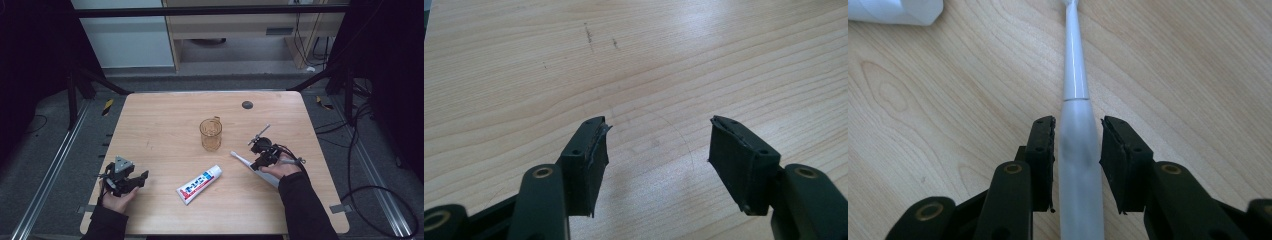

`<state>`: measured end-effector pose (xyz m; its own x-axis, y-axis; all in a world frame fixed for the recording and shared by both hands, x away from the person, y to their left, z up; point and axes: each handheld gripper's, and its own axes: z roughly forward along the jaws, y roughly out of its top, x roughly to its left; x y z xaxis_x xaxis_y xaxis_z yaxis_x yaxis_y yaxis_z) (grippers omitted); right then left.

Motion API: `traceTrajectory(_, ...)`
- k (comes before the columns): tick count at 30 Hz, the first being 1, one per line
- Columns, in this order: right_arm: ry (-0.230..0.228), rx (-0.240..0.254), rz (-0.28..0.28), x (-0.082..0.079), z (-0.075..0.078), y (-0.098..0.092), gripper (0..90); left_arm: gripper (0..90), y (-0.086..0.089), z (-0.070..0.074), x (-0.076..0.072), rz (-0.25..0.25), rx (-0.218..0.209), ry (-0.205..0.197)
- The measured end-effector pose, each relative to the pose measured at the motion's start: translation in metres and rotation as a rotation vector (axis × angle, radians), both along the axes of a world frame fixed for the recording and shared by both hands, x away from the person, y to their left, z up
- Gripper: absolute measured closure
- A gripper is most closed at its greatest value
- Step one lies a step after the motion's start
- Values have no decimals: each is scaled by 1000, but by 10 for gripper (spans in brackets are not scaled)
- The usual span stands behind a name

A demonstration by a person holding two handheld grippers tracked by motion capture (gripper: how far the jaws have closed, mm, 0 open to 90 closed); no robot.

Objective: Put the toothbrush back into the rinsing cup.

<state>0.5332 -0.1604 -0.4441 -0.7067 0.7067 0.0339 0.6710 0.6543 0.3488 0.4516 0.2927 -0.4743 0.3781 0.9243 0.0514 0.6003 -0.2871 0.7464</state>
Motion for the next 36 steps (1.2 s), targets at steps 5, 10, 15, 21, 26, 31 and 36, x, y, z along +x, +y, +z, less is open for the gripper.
traceTrajectory(5,21,-5,4,1,-5,0,661,396,0,0,0,0,0,0)
traceTrajectory(10,32,-12,8,3,-8,0,661,396,0,0,0,0,0,2)
traceTrajectory(15,45,-23,2,4,-11,0,661,396,0,0,0,0,0,2)
traceTrajectory(21,55,-30,5,5,-16,1,657,396,0,0,0,0,1,2)
traceTrajectory(26,57,-35,1,5,-17,1,656,396,0,-1,0,0,1,2)
traceTrajectory(31,60,-42,5,6,-18,2,654,396,0,-1,0,-1,1,3)
traceTrajectory(36,68,-48,4,6,-19,3,655,396,0,-1,1,-1,1,3)
